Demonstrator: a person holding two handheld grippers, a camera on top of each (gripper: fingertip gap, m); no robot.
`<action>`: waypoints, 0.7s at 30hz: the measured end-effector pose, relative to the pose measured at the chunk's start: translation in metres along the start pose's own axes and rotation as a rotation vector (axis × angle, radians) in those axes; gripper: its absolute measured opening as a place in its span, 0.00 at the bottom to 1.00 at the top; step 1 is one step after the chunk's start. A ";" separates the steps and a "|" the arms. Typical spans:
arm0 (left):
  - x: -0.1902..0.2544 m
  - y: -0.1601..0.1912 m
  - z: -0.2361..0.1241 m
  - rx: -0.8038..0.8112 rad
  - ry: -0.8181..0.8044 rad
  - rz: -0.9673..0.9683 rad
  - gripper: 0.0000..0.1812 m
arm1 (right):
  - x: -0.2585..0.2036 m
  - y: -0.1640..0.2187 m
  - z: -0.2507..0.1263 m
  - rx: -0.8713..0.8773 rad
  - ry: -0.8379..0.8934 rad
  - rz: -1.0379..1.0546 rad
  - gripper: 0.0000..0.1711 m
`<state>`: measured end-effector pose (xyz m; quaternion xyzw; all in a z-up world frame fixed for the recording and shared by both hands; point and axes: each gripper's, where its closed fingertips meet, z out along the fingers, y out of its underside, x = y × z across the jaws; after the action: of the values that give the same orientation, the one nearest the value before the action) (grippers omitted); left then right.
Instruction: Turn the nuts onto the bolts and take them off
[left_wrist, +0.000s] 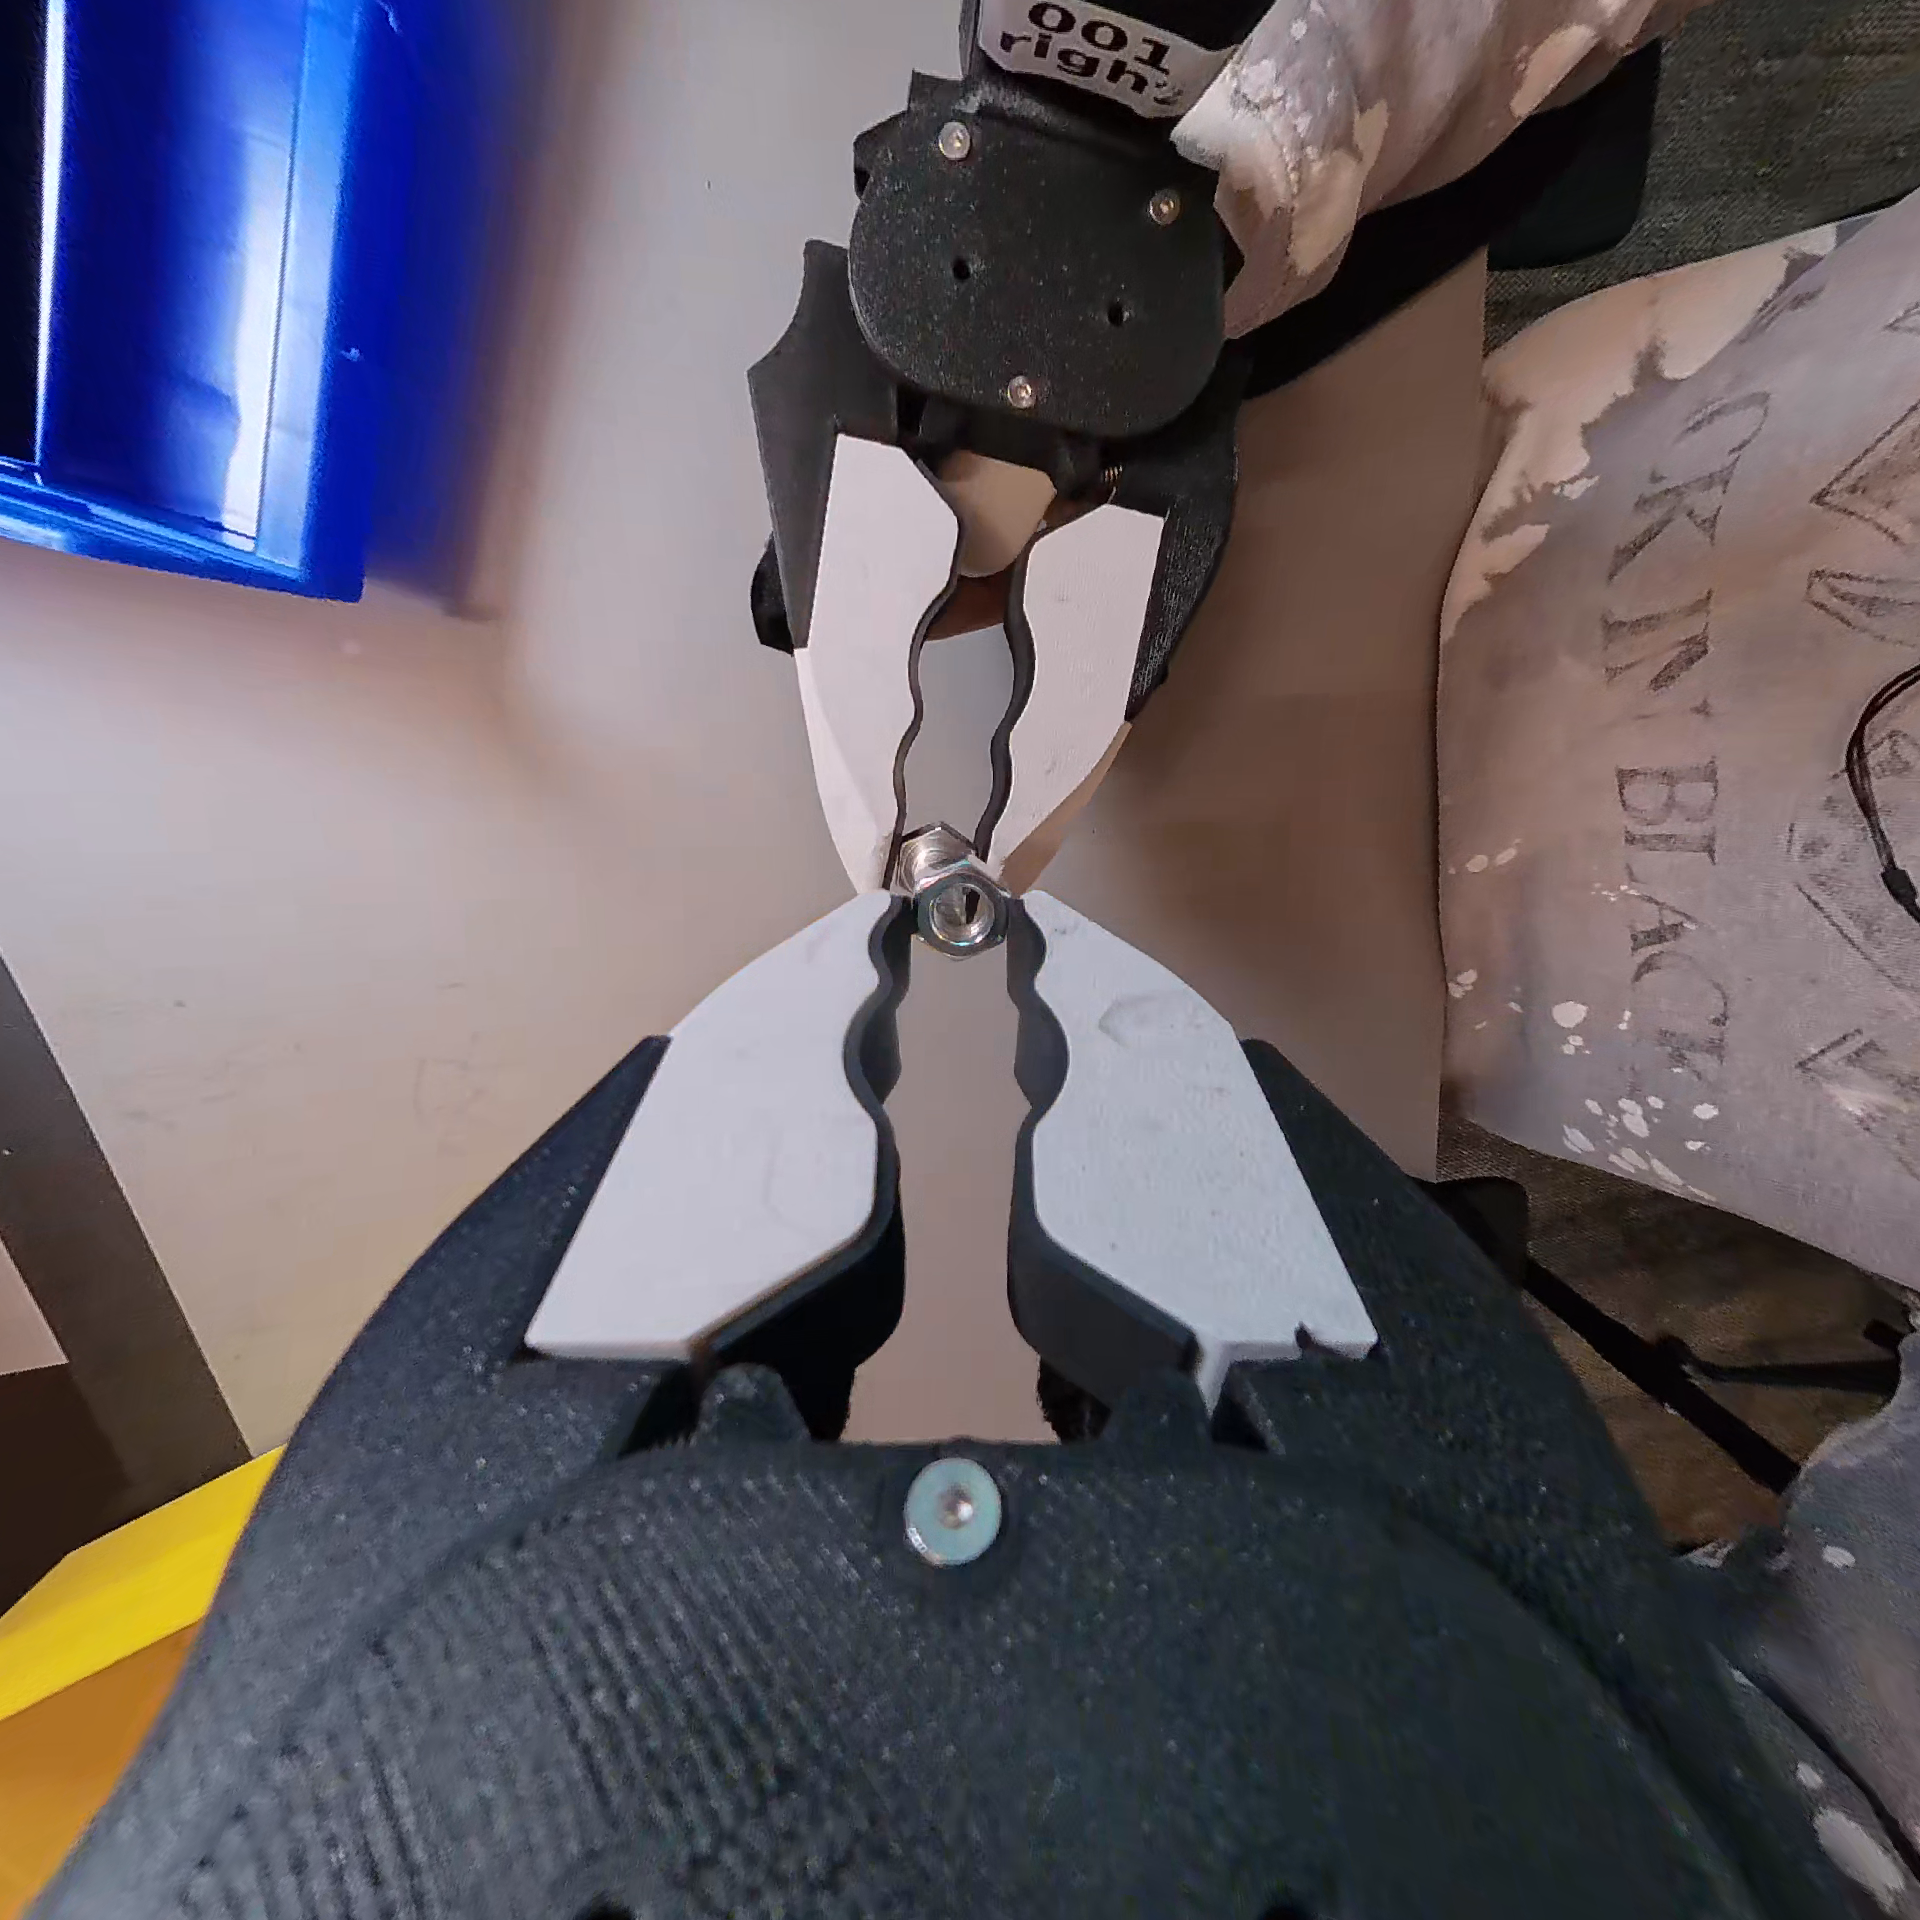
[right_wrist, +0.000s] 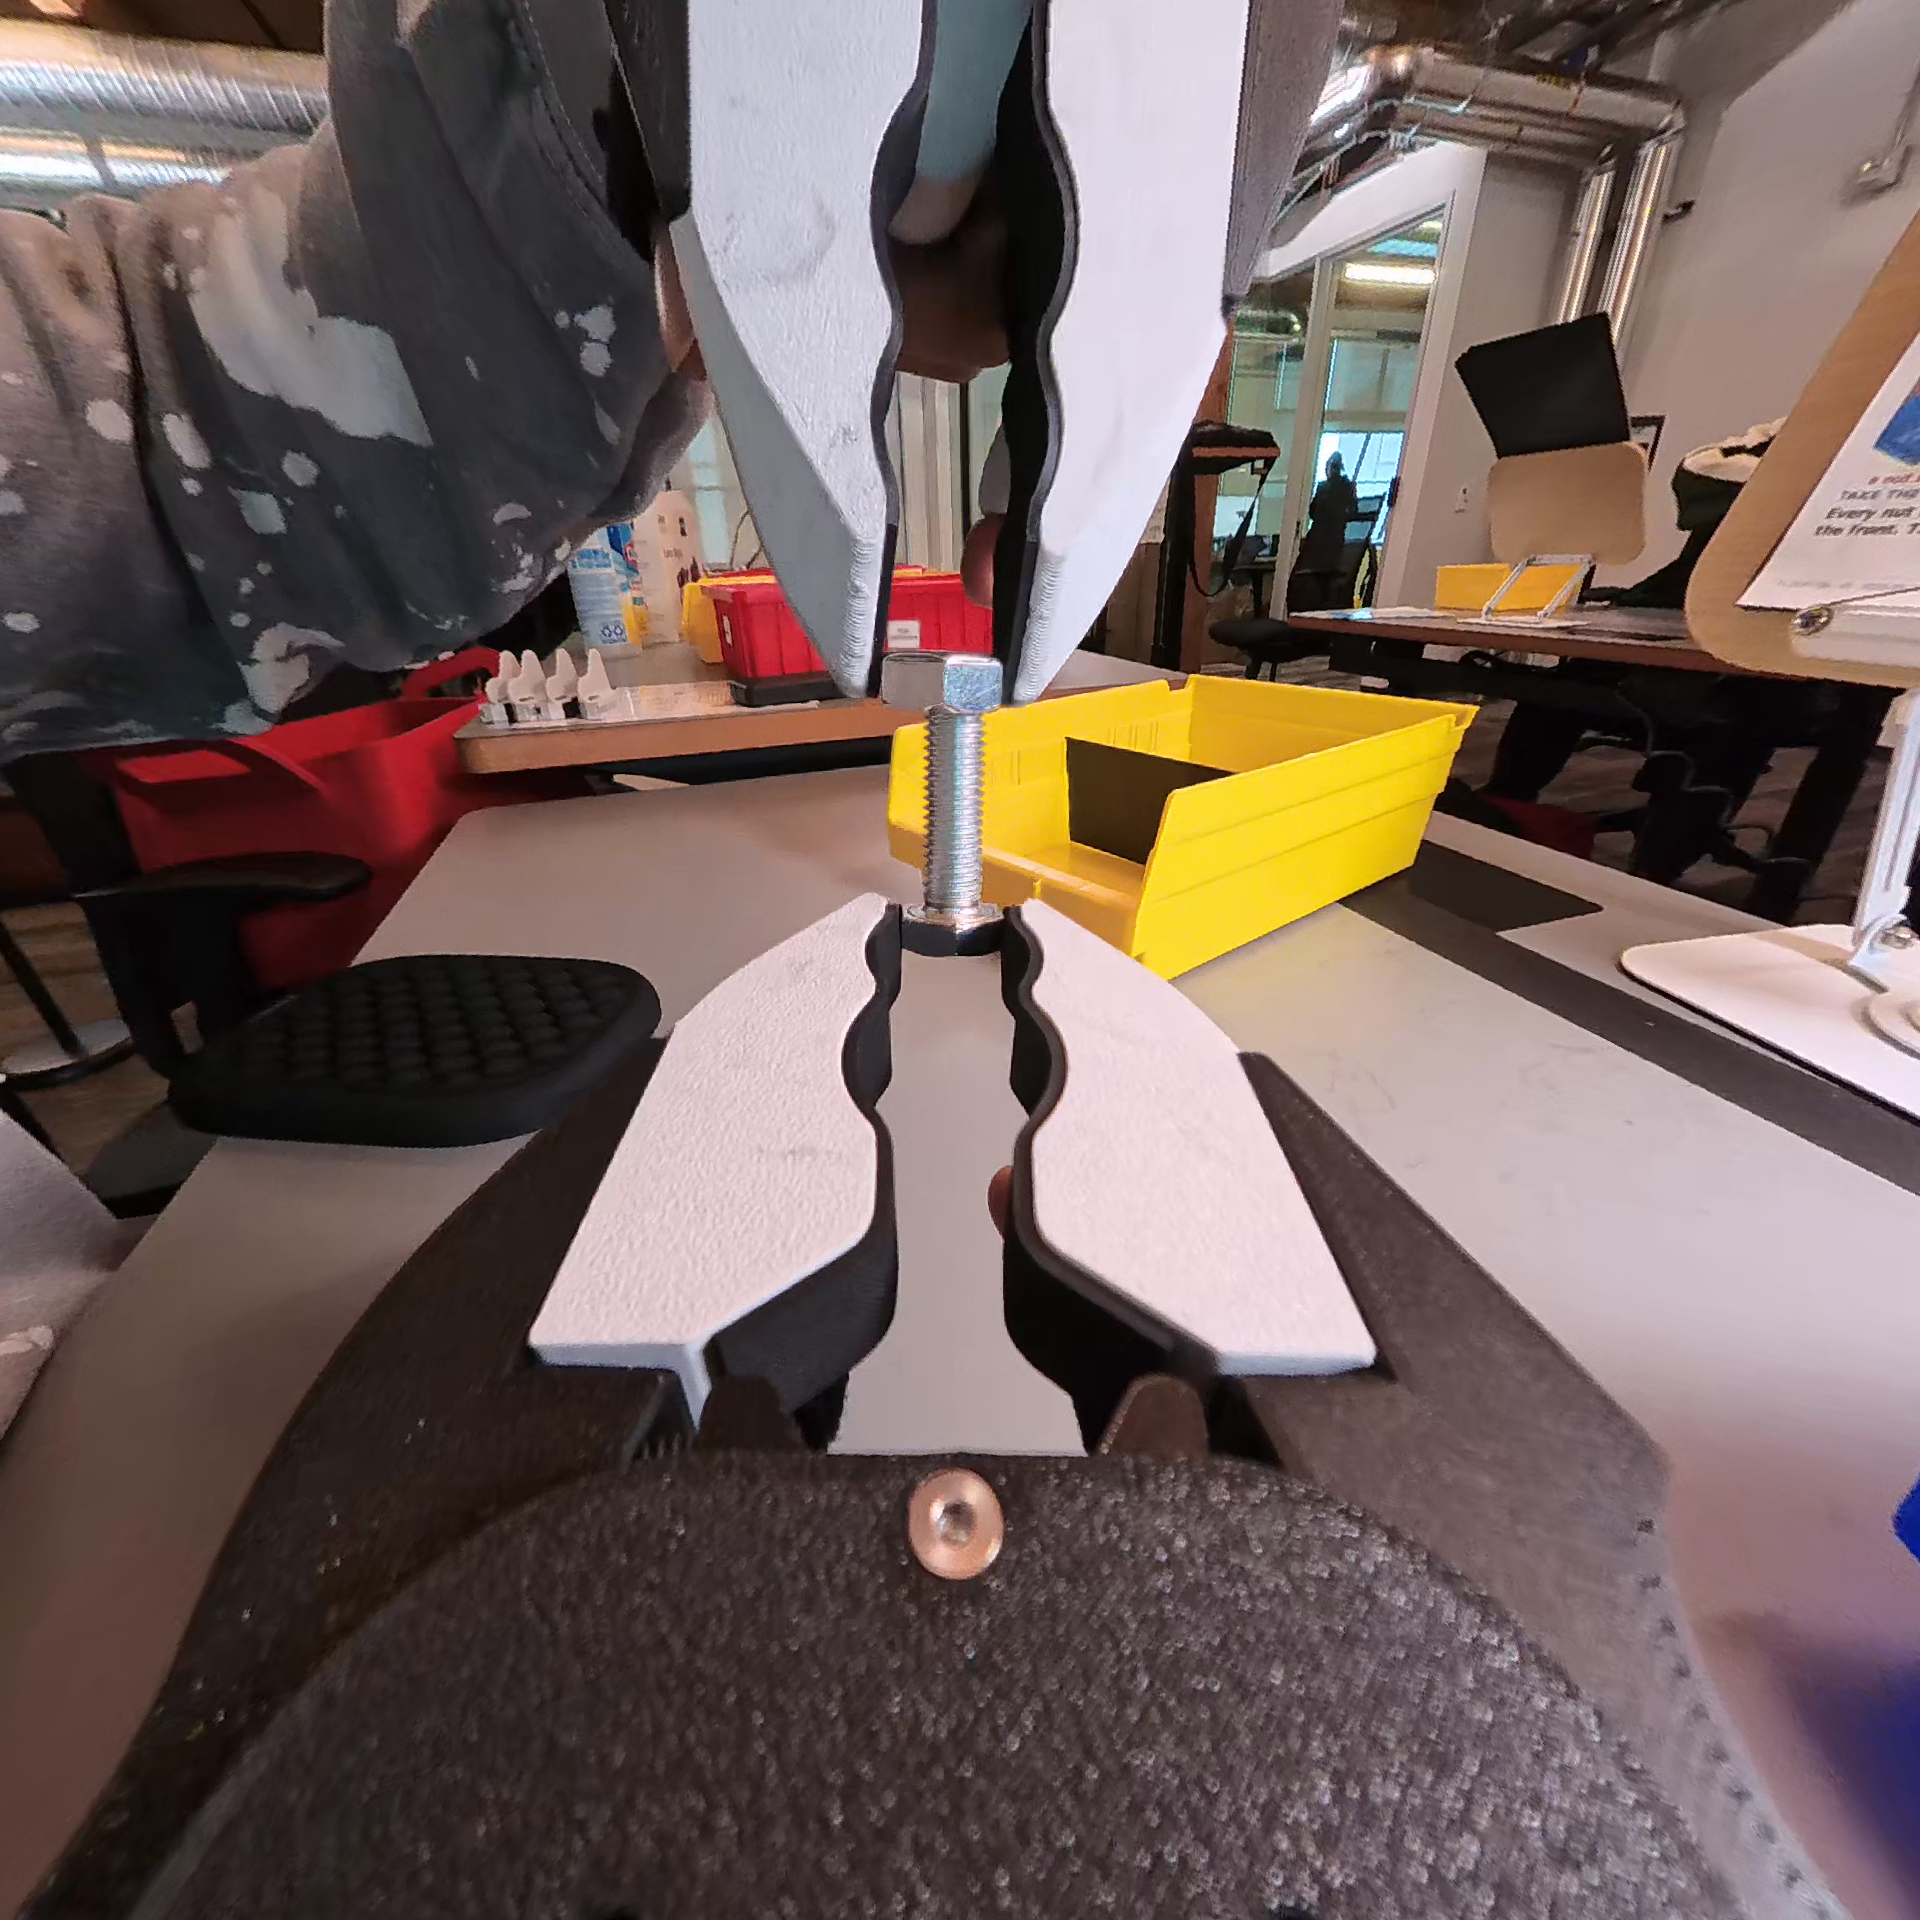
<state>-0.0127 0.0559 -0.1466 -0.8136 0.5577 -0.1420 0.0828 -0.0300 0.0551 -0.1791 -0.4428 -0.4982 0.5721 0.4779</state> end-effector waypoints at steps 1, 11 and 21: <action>0.000 -0.001 -0.001 0.002 0.000 -0.002 0.10 | 0.000 -0.001 0.000 0.007 -0.001 0.002 0.11; 0.000 0.002 -0.002 -0.005 -0.013 -0.005 0.10 | -0.002 -0.006 0.000 0.047 -0.005 0.011 0.11; 0.000 0.002 0.000 0.004 -0.029 0.001 0.13 | -0.002 -0.003 0.001 0.034 -0.006 0.015 0.11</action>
<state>-0.0147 0.0550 -0.1473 -0.8151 0.5567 -0.1313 0.0924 -0.0301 0.0531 -0.1758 -0.4368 -0.4865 0.5852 0.4797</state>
